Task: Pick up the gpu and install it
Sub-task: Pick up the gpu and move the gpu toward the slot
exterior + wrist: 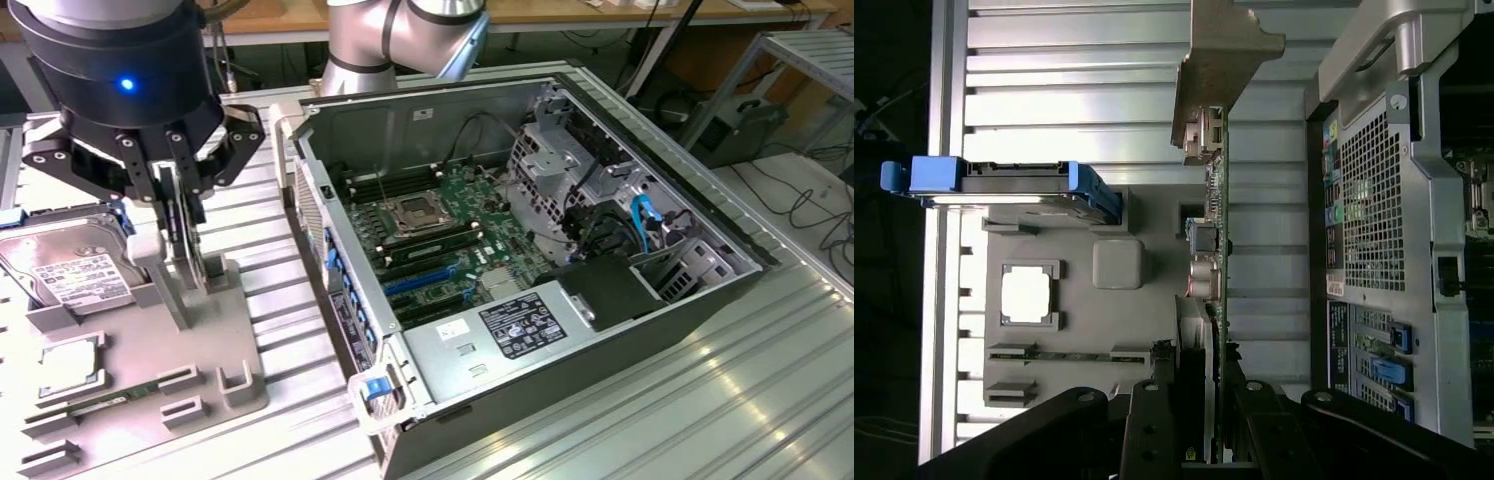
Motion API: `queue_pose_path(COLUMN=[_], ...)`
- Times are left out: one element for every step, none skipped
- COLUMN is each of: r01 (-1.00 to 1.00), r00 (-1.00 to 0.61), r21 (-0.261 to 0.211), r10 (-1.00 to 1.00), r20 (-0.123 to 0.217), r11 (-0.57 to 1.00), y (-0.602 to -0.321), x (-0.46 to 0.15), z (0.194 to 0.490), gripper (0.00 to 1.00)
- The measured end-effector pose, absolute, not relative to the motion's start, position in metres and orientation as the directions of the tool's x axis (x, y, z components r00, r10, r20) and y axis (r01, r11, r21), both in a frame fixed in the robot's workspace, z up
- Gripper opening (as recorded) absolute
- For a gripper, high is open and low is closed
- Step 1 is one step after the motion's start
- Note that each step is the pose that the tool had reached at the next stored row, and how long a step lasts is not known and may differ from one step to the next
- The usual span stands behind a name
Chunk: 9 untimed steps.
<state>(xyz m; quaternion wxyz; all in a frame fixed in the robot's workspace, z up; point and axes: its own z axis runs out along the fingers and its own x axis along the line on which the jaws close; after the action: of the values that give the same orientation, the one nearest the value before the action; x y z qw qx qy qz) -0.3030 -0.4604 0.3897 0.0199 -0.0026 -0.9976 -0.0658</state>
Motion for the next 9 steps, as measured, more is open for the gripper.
queue_pose_path(r01=[0.008,0.008,0.008,0.008,0.008,0.008,0.008,0.008,0.008], r00=[-0.999,-0.999,-0.999,-0.999,-0.999,-0.999,-0.999,-0.999,-0.999], r21=[0.131,0.131,0.131,0.131,0.131,0.131,0.132,0.132,0.132], r10=[0.003,0.003,0.002,0.002,0.002,0.002,0.003,0.002,0.002], r20=[0.04,0.04,0.04,0.04,0.04,0.041,0.04,0.04,0.04], r11=[0.991,0.991,0.991,0.991,0.991,0.991,0.991,0.991,0.991], y=[-0.46,-0.46,-0.46,-0.46,-0.46,-0.46,-0.46,-0.461,-0.461], x=[-0.303,-0.303,-0.303,-0.303,-0.303,-0.303,-0.303,-0.303,-0.303], z=[0.392,0.393,0.395,0.397,0.4,0.402,0.403,0.404,0.405], gripper=[0.27,0.27,0.27,0.27,0.27,0.27,0.27,0.27,0.27])
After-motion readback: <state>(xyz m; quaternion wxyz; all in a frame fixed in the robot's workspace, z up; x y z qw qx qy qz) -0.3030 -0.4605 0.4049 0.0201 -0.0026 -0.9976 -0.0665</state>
